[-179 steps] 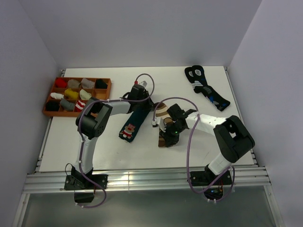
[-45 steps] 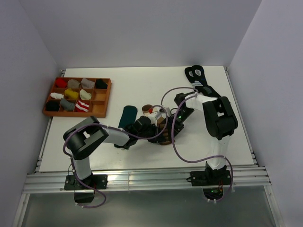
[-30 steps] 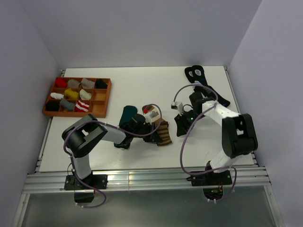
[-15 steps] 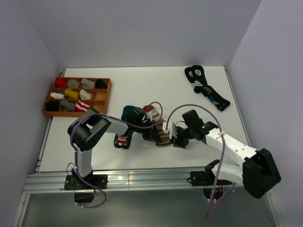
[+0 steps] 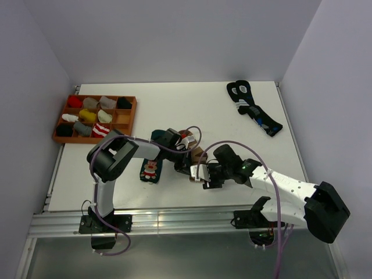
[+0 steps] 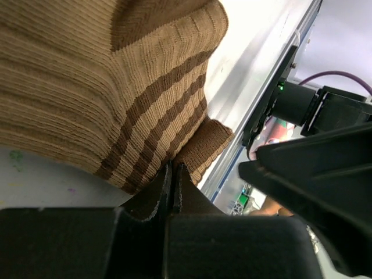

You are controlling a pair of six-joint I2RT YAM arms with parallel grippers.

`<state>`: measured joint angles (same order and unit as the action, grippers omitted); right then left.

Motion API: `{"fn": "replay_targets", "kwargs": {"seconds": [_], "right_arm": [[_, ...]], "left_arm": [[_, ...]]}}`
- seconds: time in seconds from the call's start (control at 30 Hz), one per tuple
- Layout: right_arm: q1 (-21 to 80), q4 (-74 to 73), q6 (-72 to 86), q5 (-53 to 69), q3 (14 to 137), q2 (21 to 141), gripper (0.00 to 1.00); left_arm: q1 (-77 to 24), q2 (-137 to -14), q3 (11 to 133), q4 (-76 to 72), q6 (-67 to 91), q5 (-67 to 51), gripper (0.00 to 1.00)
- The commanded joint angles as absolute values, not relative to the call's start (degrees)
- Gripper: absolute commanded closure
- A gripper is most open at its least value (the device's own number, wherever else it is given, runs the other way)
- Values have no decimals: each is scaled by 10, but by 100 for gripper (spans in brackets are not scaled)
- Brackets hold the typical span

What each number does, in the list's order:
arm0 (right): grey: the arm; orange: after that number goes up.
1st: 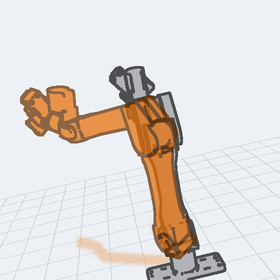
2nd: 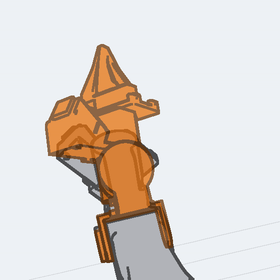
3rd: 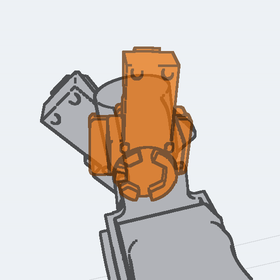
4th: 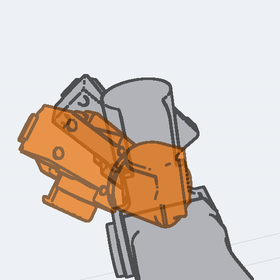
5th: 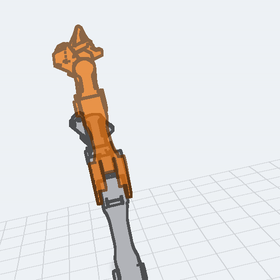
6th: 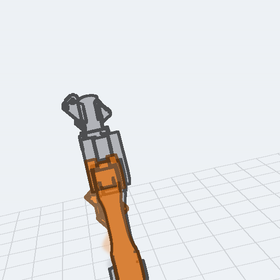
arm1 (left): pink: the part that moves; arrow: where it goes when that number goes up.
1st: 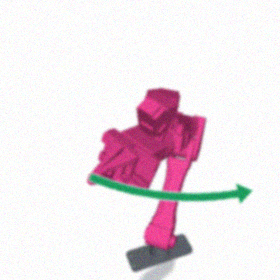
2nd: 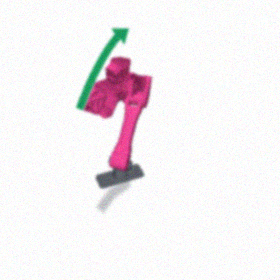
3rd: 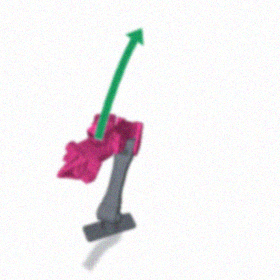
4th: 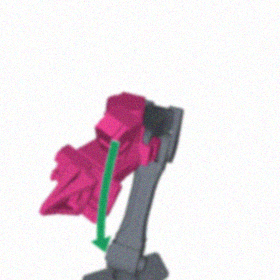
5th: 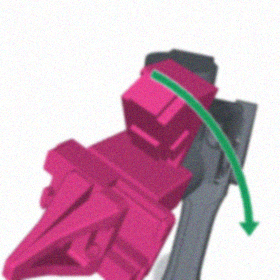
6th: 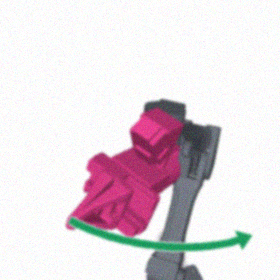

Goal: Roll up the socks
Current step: Roll the sock at the center of the board.

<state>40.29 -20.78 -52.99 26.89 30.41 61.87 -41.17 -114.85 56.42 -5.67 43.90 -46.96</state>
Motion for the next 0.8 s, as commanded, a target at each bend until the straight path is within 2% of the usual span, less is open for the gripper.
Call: {"fn": "replay_targets", "kwargs": {"seconds": [0.0, 0.23, 0.57, 0.77], "right_arm": [[443, -163, -525, 239, 285, 620, 41], [496, -117, -525, 179, 263, 645, 42], [505, -73, -523, 148, 258, 651, 44], [511, -74, -522, 142, 260, 675, 50]], "left_arm": [[-417, -1184, 551, 36, 389, -421, 100], [-416, -1183, 564, 53, 384, -419, 100], [-416, -1186, 572, 66, 377, -418, 100], [-415, -1188, 577, 73, 374, -415, 100]]}}
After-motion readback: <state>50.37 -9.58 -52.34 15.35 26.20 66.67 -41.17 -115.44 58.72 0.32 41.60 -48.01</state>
